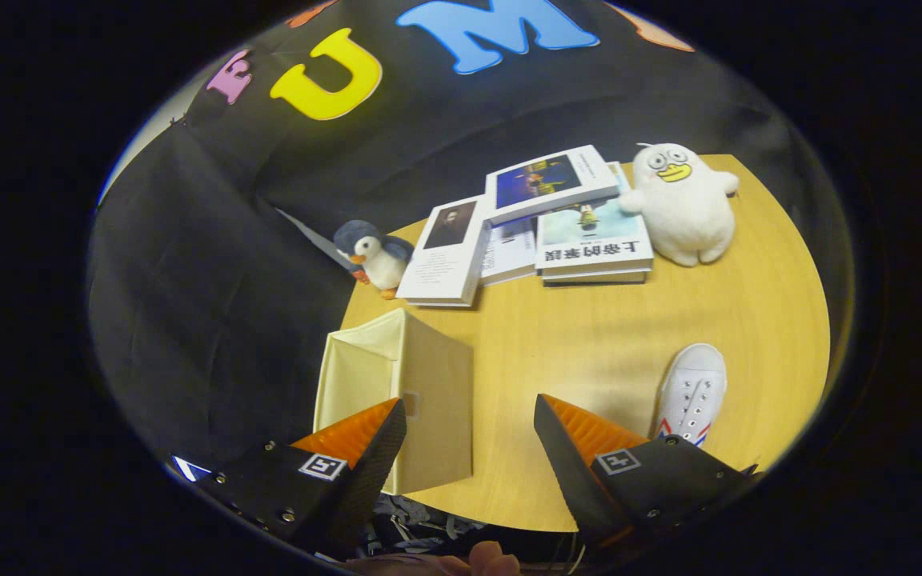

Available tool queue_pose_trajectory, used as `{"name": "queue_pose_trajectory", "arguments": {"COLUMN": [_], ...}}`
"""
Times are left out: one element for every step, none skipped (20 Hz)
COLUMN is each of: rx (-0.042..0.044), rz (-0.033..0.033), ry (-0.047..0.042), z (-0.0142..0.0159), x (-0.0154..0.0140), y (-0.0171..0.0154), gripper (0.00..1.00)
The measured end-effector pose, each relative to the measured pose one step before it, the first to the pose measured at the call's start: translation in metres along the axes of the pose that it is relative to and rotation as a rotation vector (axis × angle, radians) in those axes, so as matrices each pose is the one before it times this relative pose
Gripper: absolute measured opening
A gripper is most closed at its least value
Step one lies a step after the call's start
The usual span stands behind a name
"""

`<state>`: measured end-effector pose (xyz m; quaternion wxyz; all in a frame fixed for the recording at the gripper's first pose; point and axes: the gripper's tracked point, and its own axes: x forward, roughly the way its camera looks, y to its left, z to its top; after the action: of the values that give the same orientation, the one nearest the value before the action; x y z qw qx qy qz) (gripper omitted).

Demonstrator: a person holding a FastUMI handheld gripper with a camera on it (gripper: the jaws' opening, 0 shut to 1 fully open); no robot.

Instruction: Open the storage box then place both shoes into the box .Put the left shoe in first, then the right shoe, with the right side of both shoes facing outward in a uniform manner.

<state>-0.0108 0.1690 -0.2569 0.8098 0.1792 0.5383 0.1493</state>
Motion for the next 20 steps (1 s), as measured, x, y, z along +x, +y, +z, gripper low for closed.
{"name": "queue_pose_trajectory", "arguments": {"rx": [0.02304,0.02037,0.02004,0.01774,0.01703,0.01737,0.01593,0.01398,0.00977,0.00618,0.00274,0.00068,-0.00132,-0.00411,-0.00503,0.00089,0.00432,0.00073,-0.00267,-0.01134], "rz": [-0.02267,-0.01999,-0.02372,-0.02456,-0.02509,-0.02467,-0.01923,-0.01697,-0.01763,-0.01995,-0.01765,-0.01966,-0.03052,-0.02825,-0.01435,-0.00486,0.00072,-0.00169,-0.00084,-0.00025], "ry": [-0.00414,-0.00313,-0.0023,-0.0044,-0.0039,-0.00463,-0.0074,-0.00266,0.00208,0.00495,0.00662,0.00737,0.00356,0.00573,0.00843,0.01007,0.01233,0.01482,0.01449,0.00976], "z": [-0.00146,-0.00324,-0.00255,-0.00104,-0.0006,-0.00161,-0.00023,-0.0012,-0.00273,-0.00345,-0.00012,-0.00418,-0.00412,-0.00422,-0.00505,-0.00457,-0.00451,-0.00654,-0.00464,-0.00711], "x": [-0.00371,-0.00283,-0.00363,-0.00293,-0.00241,-0.00102,-0.00061,0.00048,0.00114,0.00139,0.00376,0.00244,0.00321,0.005,0.00379,0.00347,0.00495,0.00624,0.00547,0.0042], "y": [-0.01791,-0.01817,-0.01629,-0.01791,-0.01658,-0.01697,-0.01383,-0.01316,-0.0121,-0.0128,-0.01334,-0.01176,-0.01259,-0.01196,-0.00778,-0.00603,-0.00381,-0.00476,-0.00266,-0.00053], "gripper": [0.97,0.97,0.97,0.97,0.97,0.97,0.97,0.97,0.97,0.97,0.97,0.97,0.97,0.97,0.97,0.97,0.97,0.97,0.96,0.95]}}
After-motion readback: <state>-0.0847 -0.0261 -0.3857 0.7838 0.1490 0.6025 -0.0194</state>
